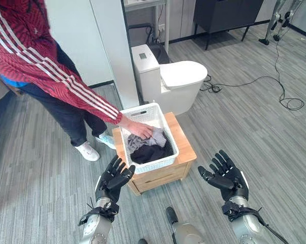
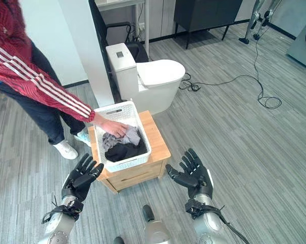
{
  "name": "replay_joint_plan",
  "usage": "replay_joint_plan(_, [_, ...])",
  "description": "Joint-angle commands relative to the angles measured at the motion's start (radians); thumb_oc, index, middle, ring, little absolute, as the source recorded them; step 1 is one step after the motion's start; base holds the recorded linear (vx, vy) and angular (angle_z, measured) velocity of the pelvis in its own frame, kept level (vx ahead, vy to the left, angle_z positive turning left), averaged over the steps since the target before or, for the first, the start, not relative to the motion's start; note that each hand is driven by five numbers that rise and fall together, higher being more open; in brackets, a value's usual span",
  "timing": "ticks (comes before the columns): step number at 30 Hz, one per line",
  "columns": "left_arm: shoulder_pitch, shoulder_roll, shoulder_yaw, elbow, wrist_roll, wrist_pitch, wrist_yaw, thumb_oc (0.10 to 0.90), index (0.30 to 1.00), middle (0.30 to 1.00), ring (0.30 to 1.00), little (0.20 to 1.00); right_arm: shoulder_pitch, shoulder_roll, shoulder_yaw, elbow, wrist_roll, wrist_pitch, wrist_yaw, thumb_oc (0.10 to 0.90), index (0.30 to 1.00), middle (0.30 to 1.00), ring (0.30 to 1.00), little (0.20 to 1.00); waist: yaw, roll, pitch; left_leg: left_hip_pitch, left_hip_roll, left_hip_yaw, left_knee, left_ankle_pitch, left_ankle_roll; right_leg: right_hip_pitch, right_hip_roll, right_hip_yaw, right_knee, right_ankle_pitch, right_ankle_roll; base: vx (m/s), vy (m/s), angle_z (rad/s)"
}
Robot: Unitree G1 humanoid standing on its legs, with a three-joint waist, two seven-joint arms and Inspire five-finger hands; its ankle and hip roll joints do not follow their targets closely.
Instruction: Pick up bed clothes into laundry basket.
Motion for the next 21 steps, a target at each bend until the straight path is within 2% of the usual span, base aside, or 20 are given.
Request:
replay_joint_plan(1, [-0.018,0.057,0.034,-0.096,-0.010,-0.093,-0.028,0.800,0.900,0.900,0.900,0.900,-0.045,-0.005,0.021,-0.090,-0.018,-0.101,0.026,0.800,0.900,0.900,0.900,0.900,0.029,-0.062,-0.091,-0.018,-0.005,-0.045,0.168,-0.212,0.031,-0.047,-0.127,0.061,0.008,-0.035,0.161,0.00,-0.010,0.05])
replay_joint_plan(17, [-0.028,0.072,0.034,-0.111,0.011,-0.109,-0.019,0.800,0.900,0.900,0.900,0.900,-0.076,-0.048,0.086,-0.104,-0.081,-0.100,0.030,0.800,0.900,0.900,0.900,0.900,0.056,-0.065,-0.100,-0.018,0.008,-0.067,0.182,-0.204,0.024,-0.027,-0.125,0.047,0.012,-0.052,0.148,0.00,-0.010,0.03])
replay_joint_plan(21, [-0.035,0.087,0.060,-0.116,0.018,-0.120,-0.012,0.800,0.900,0.900,0.900,0.900,-0.112,-0.059,0.087,-0.101,-0.070,-0.099,0.030,0.800,0.900,0.900,0.900,0.900,0.085,-0.077,-0.112,-0.023,0.004,-0.092,0.190,-0.204,0.026,-0.013,-0.140,0.022,0.018,-0.055,0.152,-0.05,0.001,0.20])
